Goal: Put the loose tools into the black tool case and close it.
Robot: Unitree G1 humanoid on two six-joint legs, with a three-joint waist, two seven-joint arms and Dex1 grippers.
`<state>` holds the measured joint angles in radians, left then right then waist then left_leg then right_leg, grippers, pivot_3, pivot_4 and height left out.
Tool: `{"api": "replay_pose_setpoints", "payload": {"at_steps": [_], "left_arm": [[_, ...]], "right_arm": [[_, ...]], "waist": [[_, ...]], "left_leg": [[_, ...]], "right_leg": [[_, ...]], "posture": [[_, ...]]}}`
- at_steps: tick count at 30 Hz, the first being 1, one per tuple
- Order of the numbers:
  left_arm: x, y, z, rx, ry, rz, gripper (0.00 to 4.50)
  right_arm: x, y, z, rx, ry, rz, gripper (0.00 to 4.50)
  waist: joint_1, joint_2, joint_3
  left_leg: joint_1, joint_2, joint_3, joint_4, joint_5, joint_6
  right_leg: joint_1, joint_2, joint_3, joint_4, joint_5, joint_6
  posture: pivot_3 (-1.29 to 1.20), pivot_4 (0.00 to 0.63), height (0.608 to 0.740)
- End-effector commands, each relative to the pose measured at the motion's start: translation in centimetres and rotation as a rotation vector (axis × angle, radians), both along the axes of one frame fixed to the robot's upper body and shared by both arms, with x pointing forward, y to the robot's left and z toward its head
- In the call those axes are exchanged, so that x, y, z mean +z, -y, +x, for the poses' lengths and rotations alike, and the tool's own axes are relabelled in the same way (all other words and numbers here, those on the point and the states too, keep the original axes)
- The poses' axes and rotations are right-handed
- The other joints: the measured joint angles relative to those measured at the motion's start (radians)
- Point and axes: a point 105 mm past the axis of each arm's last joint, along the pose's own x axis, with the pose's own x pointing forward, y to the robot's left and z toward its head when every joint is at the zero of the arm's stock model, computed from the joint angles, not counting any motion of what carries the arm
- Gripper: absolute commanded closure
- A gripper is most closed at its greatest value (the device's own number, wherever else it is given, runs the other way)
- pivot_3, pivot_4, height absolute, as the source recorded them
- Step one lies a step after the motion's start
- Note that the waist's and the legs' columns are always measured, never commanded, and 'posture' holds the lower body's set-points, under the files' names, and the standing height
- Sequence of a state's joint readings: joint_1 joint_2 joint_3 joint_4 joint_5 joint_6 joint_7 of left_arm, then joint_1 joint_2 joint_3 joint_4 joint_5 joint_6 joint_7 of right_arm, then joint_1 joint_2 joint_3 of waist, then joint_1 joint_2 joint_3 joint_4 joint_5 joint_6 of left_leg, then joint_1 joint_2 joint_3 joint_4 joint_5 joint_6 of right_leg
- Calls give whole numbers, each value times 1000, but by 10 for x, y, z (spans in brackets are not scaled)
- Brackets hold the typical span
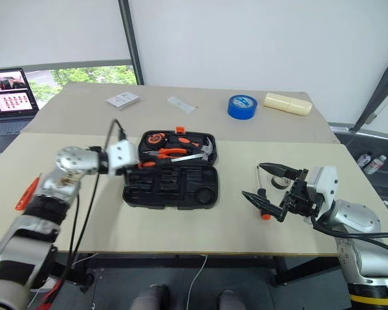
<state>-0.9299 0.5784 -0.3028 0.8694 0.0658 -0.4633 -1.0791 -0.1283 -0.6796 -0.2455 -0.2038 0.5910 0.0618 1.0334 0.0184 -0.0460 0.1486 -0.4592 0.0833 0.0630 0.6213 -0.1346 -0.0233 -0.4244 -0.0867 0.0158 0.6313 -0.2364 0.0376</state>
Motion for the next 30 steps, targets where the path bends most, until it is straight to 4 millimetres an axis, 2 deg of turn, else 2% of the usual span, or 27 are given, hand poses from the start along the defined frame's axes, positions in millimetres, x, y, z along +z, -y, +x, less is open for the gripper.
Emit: {"api": "replay_pose_setpoints", "payload": {"at_steps": [1,8,14,21,23,24,28,30], "left_arm": [[11,-7,12,23,95,68,3632],[7,-12,20,67,105,119,3632],[-2,-16,20,48,114,204,3632],[-6,-25,21,88,100,218,3632],[-5,-22,22,92,80,175,2627],[-1,-19,22,87,89,142,2505],[20,-11,23,85,114,-39,1085],[30,-9,23,98,75,-161,1085]], "right_arm": [[9,4,-6,-21,70,-16,0],[2,12,-13,-58,56,-27,0],[1,12,-14,-64,58,-24,0],[0,12,-15,-70,57,-23,0],[0,12,-16,-69,56,-21,0],[0,11,-16,-67,55,-19,0],[0,10,-17,-61,49,-12,0],[2,10,-18,-59,49,-4,0]], "waist": [[-4,0,0],[-3,1,0],[-3,1,0],[-3,1,0],[-4,1,0],[-4,1,0],[-2,1,1],[-2,1,1]], "left_leg": [[0,0,-1,1,-1,1],[0,0,-1,5,-1,2],[0,0,-1,7,-1,1],[0,0,-1,8,-1,1],[0,0,-1,8,-1,1],[0,0,-1,8,-1,1],[0,0,-1,8,-1,1],[0,0,-1,9,-1,1]], "right_leg": [[0,1,0,1,0,0],[3,-1,-1,0,0,2],[4,-1,-1,1,1,5],[4,-1,-1,1,1,3],[4,-1,-1,1,1,3],[4,-1,-1,2,1,3],[4,-1,-1,2,1,3],[4,-1,-1,2,1,3]], "posture": [[0,150,740],[0,150,740],[0,150,740],[0,150,740],[0,150,740],[0,150,740],[0,150,740],[0,150,740]]}}
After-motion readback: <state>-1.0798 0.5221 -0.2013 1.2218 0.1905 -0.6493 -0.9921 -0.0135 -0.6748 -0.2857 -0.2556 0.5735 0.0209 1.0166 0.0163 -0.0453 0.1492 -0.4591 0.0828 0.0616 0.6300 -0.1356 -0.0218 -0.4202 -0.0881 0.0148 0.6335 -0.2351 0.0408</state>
